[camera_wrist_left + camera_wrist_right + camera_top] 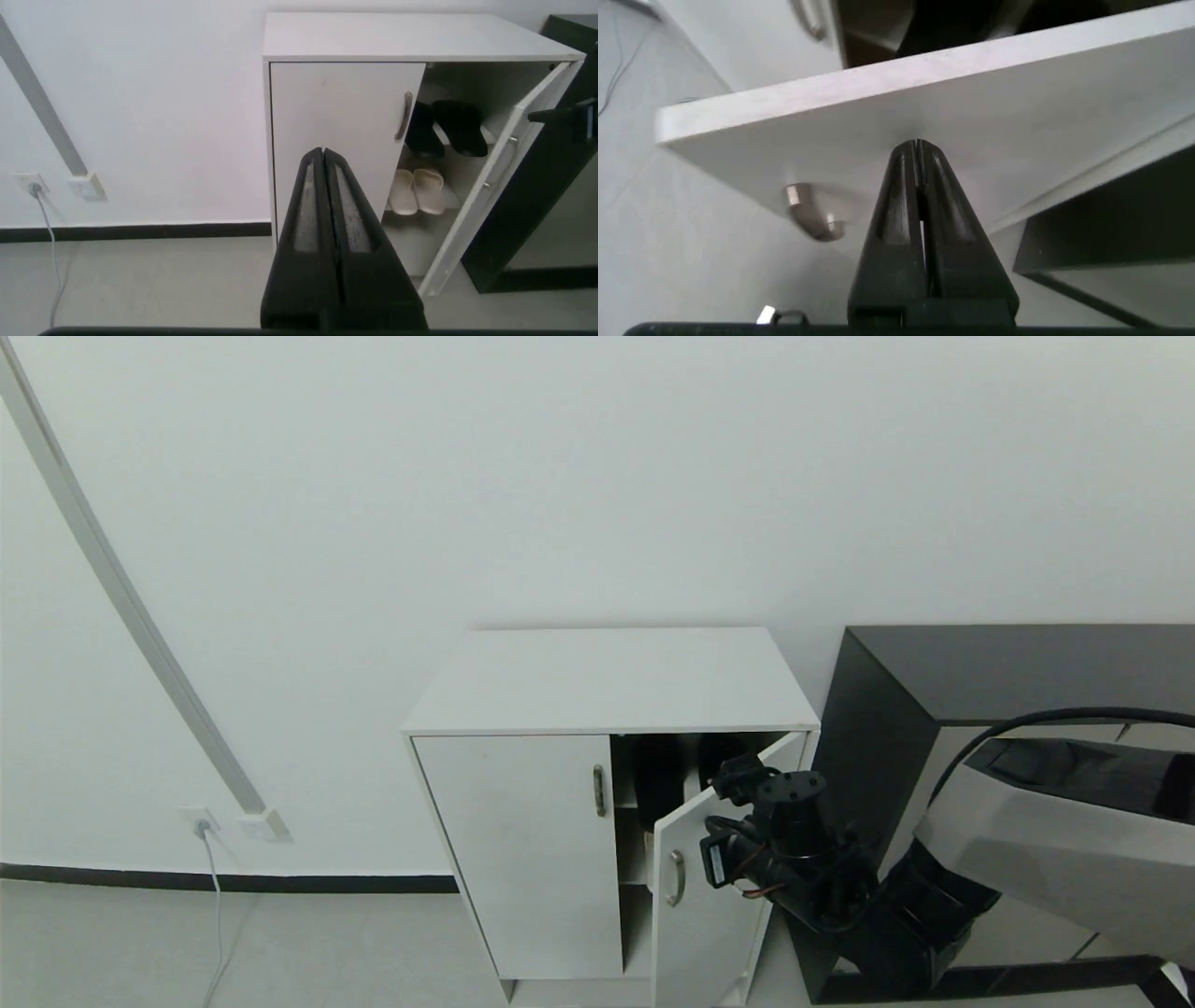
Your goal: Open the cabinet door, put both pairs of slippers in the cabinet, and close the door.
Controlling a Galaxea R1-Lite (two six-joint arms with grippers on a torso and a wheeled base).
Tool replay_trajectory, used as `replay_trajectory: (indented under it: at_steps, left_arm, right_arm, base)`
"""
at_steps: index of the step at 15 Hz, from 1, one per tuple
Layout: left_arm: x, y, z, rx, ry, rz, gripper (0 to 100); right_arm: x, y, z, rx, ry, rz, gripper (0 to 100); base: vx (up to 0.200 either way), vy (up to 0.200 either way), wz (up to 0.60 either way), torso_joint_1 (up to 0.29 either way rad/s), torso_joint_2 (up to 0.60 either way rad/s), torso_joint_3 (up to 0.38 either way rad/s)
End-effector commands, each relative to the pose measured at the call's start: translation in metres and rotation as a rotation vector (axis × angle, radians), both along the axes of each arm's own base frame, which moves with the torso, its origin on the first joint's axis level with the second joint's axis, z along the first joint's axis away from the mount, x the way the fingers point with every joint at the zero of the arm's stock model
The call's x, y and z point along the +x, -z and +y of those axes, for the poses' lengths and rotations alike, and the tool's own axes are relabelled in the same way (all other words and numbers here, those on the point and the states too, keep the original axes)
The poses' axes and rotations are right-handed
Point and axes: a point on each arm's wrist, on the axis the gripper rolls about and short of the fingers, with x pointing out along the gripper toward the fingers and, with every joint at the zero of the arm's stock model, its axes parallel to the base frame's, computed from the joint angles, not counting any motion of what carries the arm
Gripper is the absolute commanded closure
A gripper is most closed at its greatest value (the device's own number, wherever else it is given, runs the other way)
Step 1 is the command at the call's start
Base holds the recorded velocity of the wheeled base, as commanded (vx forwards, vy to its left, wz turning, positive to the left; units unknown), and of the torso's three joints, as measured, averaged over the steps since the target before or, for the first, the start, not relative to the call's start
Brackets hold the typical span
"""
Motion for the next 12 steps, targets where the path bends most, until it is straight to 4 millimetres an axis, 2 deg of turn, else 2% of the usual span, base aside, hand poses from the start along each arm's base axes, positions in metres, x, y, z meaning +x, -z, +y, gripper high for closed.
replay_trajectory:
  at_steps: [1,6,9,12]
  left_arm:
    - [0.0,0.0,0.0,-0.001,0.0,0.001,100]
    - [0.0,0.0,0.0,-0.001,0.0,0.001,100]
    - [0.0,0.0,0.0,-0.001,0.0,0.001,100]
    - [0.0,0.0,0.0,-0.001,0.0,0.001,100]
  right_arm:
    - [0.013,0.014,0.006,-0.005,0.011,0.002,100]
    - [0.045,0.021,0.015,0.034,0.033,-0.047,100]
    - [0.066,0.031,0.015,0.047,0.06,-0.069,100]
    - [0.08,0.032,0.014,0.05,0.073,-0.096,100]
  base:
    - [0.0,0.0,0.0,0.0,0.0,0.0]
    - [0.0,0.0,0.0,0.0,0.0,0.0]
    - [0.0,0.0,0.0,0.0,0.0,0.0]
    - [0.0,0.0,0.0,0.0,0.0,0.0]
